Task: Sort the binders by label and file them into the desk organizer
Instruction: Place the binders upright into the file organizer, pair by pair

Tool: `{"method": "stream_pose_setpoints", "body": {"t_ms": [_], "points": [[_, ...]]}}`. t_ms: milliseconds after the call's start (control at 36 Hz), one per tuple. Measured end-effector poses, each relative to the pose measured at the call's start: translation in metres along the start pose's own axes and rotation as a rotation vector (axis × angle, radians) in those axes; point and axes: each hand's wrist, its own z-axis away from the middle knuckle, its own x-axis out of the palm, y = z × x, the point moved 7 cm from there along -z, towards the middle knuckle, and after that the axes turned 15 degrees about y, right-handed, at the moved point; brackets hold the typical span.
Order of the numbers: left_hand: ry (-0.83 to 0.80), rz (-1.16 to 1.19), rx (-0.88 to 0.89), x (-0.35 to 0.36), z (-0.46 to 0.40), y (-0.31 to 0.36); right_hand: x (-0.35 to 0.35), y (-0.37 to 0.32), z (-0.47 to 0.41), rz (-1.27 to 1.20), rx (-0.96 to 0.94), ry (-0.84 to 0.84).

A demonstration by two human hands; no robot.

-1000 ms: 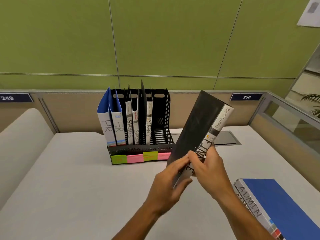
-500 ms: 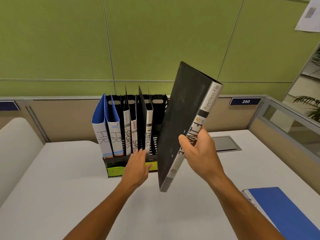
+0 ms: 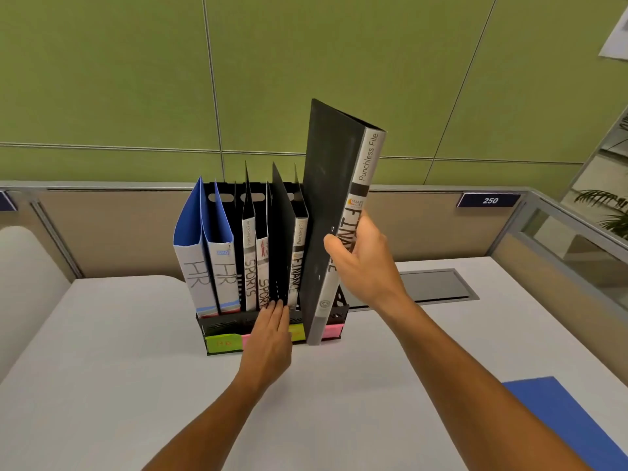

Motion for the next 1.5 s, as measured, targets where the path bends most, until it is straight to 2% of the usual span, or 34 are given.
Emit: {"method": "stream_pose_setpoints", "body": {"t_ms": [222,472,611,861,1250,1500], "points": [[0.010,-0.023,0.015,0.007,0.008,-0.009,0.029,0.008,-0.022,0.026,-0.043,-0.042],[0.112,-0.020,0.065,0.004,0.000,-0.009,0.055,0.035,-0.025,0.024,-0.039,0.017],[0.143,0.001,0.065,0.003,-0.003,-0.013,0.066,0.058,-0.022,0.036,-0.008,0.047],[0.197,0.033,0.051,0.000,-0.003,-0.011,0.083,0.086,-0.010,0.092,0.059,0.003],[0.130,0.038,-0.002,0.011,-0.003,-0.015,0.106,0.133,0.030,0.263,0.160,-0.116],[0.126,0.050,-0.031,0.013,-0.001,-0.016,0.109,0.142,0.041,0.179,0.280,-0.185]]}}
